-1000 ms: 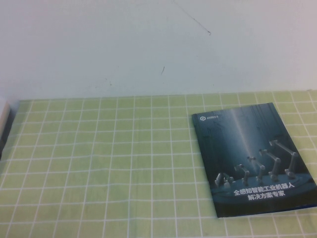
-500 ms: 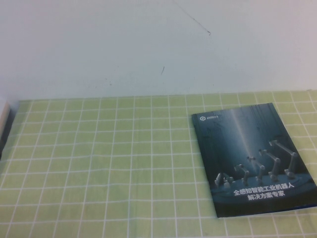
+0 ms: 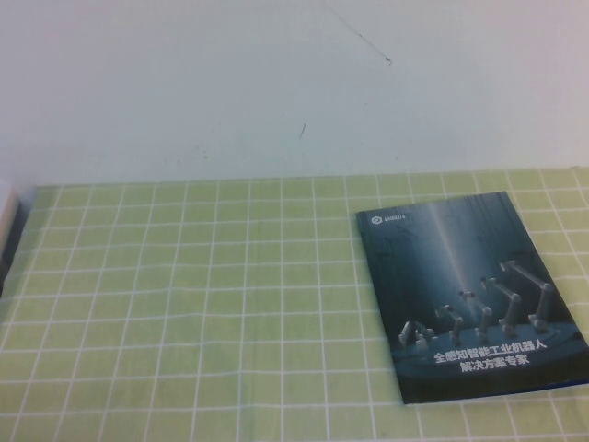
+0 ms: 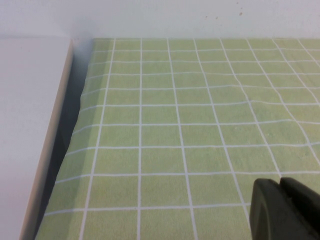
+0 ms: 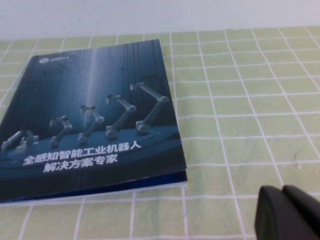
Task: Close book
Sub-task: 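Close the open booklet and leave it lying on the table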
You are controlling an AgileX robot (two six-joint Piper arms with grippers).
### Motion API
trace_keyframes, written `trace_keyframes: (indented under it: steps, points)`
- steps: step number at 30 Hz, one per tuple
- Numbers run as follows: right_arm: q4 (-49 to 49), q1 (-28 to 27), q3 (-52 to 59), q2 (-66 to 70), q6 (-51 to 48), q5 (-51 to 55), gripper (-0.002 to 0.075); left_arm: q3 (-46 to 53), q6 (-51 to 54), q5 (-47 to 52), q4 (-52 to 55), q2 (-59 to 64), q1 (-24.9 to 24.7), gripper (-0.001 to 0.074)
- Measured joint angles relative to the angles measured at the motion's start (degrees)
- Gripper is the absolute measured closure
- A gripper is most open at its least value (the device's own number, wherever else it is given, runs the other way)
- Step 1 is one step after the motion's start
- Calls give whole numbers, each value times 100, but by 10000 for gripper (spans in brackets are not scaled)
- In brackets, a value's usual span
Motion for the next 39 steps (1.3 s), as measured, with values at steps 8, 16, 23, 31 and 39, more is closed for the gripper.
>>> trace_keyframes:
  steps: [8, 16, 23, 31, 39]
  points:
    - [0, 0, -48, 0, 13, 165, 729, 0, 0, 0, 0, 0, 0, 736]
    - [0, 0, -48, 0, 13, 174, 729, 0, 0, 0, 0, 0, 0, 736]
    - [-12, 0, -48, 0, 23, 174, 729, 0, 0, 0, 0, 0, 0, 736]
    - [-22, 0, -48, 0, 25, 174, 729, 0, 0, 0, 0, 0, 0, 736]
    - [-22, 0, -48, 0, 25, 174, 729, 0, 0, 0, 0, 0, 0, 735]
